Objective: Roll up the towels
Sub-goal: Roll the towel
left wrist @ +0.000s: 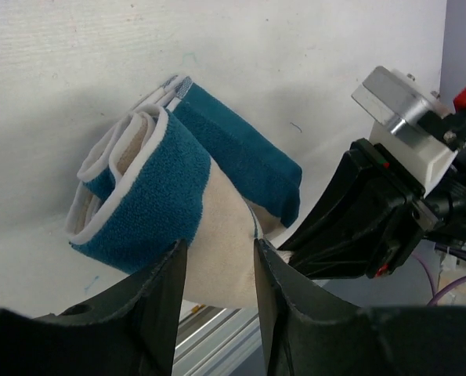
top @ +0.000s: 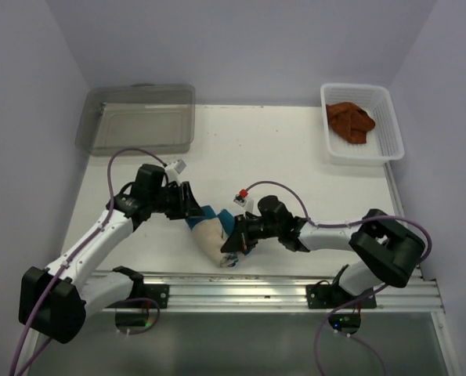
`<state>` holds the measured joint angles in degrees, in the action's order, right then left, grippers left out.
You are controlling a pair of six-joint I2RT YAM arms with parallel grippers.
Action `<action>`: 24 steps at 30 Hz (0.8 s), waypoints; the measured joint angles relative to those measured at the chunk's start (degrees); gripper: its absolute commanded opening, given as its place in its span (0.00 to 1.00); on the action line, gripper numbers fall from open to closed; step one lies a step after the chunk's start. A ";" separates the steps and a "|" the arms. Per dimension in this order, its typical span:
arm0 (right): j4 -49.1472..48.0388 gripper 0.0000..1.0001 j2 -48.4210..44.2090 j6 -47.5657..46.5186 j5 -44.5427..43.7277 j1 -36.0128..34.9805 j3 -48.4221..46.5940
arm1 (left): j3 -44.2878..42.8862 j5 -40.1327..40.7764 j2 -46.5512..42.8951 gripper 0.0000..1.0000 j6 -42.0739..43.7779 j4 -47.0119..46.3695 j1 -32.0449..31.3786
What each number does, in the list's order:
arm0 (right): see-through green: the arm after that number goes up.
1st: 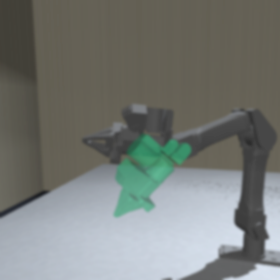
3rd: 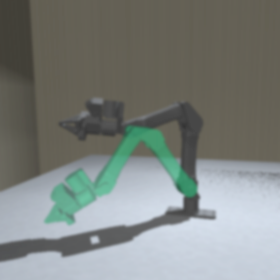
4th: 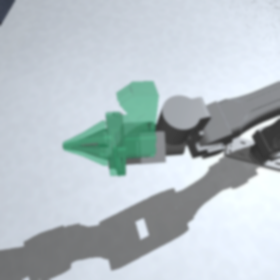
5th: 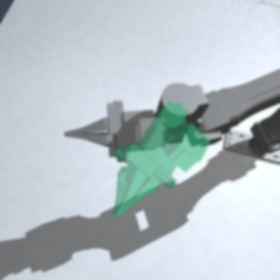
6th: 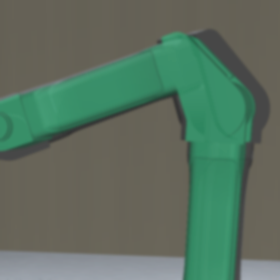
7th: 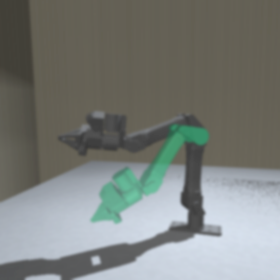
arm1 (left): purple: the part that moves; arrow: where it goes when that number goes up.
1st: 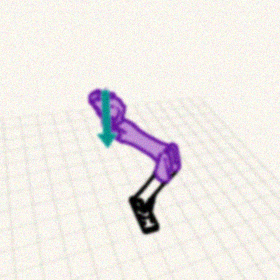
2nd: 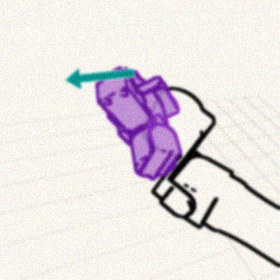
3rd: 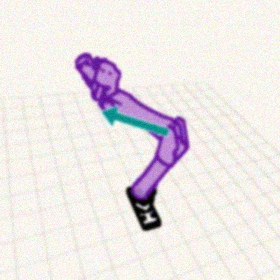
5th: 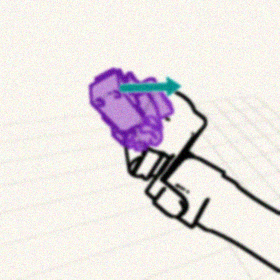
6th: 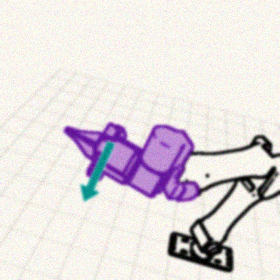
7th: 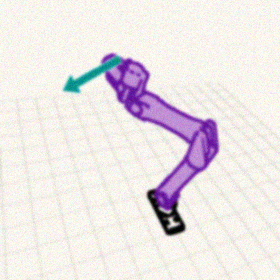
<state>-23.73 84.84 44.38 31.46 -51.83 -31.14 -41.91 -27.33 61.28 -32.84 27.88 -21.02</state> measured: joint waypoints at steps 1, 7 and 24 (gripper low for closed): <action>-2.78 0.00 0.94 1.84 1.66 0.98 0.90 | 0.22 -0.15 0.00 0.43 0.15 0.00 -0.02; -20.11 0.00 7.78 12.87 9.51 5.20 4.66 | 0.72 -0.55 0.20 0.43 1.09 -0.02 -1.44; -47.15 0.00 20.61 28.79 18.03 10.78 8.09 | 1.92 -0.87 8.55 0.40 1.99 -5.46 -6.93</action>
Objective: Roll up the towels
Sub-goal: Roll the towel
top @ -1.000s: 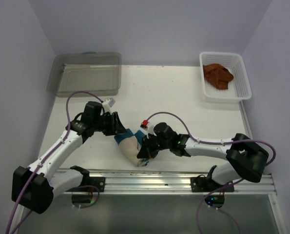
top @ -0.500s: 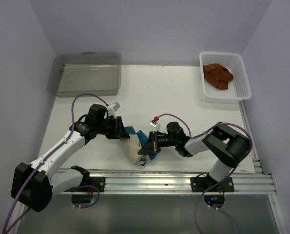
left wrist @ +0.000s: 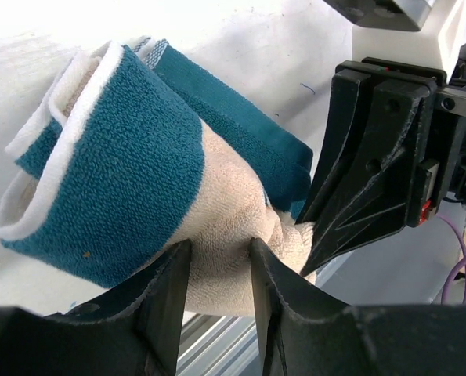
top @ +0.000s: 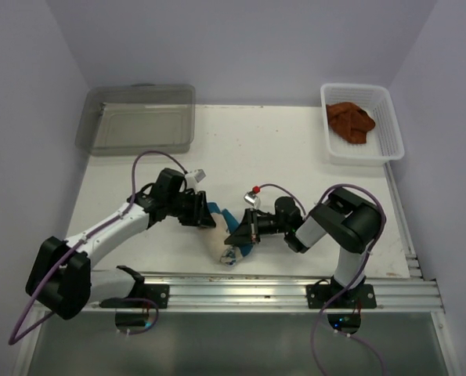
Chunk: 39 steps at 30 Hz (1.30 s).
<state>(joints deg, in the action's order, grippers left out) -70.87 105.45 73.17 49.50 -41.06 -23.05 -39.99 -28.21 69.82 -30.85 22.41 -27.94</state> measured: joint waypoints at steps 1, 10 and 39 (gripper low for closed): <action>-0.13 0.00 0.20 0.20 0.15 0.20 0.04 | -0.02 -0.09 1.07 0.40 -0.07 -0.74 -0.42; -2.16 0.08 3.10 0.37 1.25 1.09 1.33 | -0.52 -2.56 6.88 0.40 -1.07 -7.04 -2.64; 93.83 0.54 -40.02 -40.00 -57.44 -20.39 -27.45 | -0.26 -4.74 13.73 0.37 -4.70 -14.73 -3.28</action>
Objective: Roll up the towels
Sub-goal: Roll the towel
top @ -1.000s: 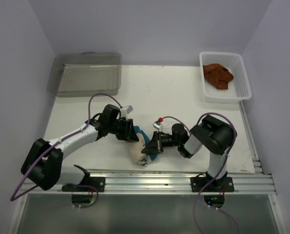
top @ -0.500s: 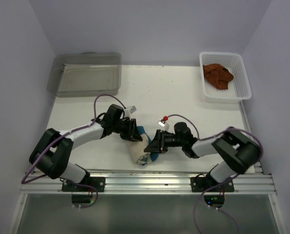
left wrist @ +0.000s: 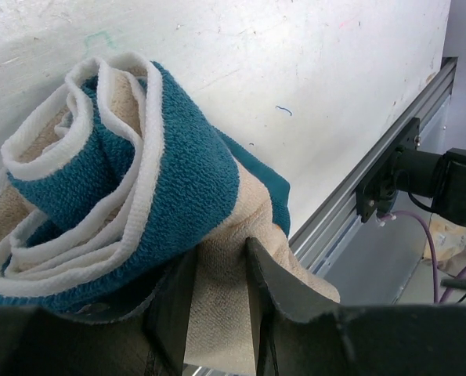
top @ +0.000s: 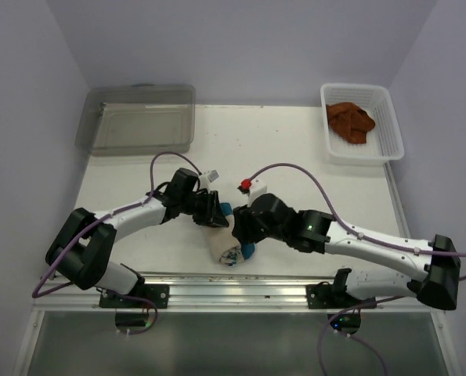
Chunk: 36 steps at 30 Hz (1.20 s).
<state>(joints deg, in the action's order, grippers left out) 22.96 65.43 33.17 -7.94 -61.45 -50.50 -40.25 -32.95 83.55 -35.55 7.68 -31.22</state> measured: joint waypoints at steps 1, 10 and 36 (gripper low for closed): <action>2.43 0.54 1.97 -0.72 -4.39 -3.80 -2.47 | 0.07 0.04 -0.04 0.37 -0.04 0.00 0.00; 15.76 0.69 21.70 -3.82 -27.34 -22.12 -15.45 | 0.13 0.11 -0.04 0.37 -0.39 -0.17 0.00; 14.97 0.26 37.48 -4.72 -34.45 -25.03 -19.82 | 0.13 0.11 -0.17 0.38 -0.42 0.20 0.00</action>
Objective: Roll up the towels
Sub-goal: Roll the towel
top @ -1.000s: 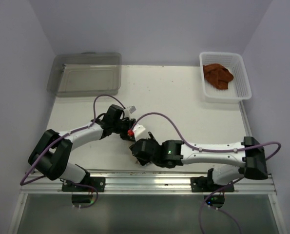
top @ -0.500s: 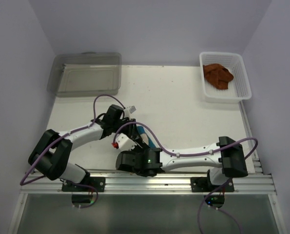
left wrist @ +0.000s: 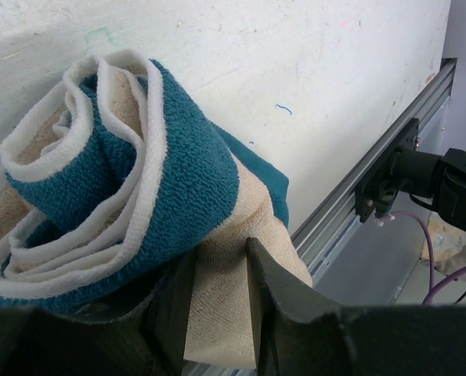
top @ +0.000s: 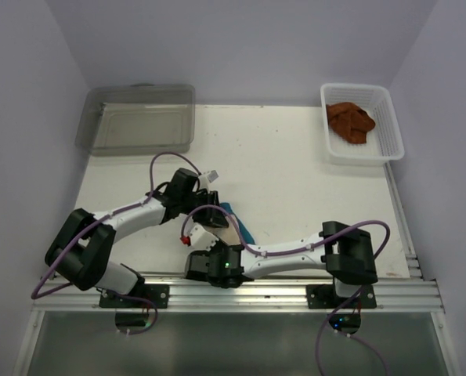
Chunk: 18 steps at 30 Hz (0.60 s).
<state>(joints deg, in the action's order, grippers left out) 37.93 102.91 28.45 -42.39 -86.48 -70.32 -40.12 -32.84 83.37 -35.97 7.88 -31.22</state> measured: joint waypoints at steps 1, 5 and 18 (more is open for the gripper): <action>-0.61 0.15 -0.13 0.42 -0.02 0.17 0.63 | 0.00 0.00 -0.15 0.38 0.00 0.13 0.00; -6.08 0.00 -3.80 0.44 2.05 2.08 6.51 | -0.22 0.42 -1.33 0.44 0.02 1.33 -0.04; -24.68 0.00 -25.40 -6.01 29.77 18.49 25.18 | -7.52 3.65 -13.31 0.48 1.97 14.16 5.95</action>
<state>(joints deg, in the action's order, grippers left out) 13.26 77.52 22.44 -12.62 -67.99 -45.15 -47.64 -29.19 70.06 -34.00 22.04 -25.28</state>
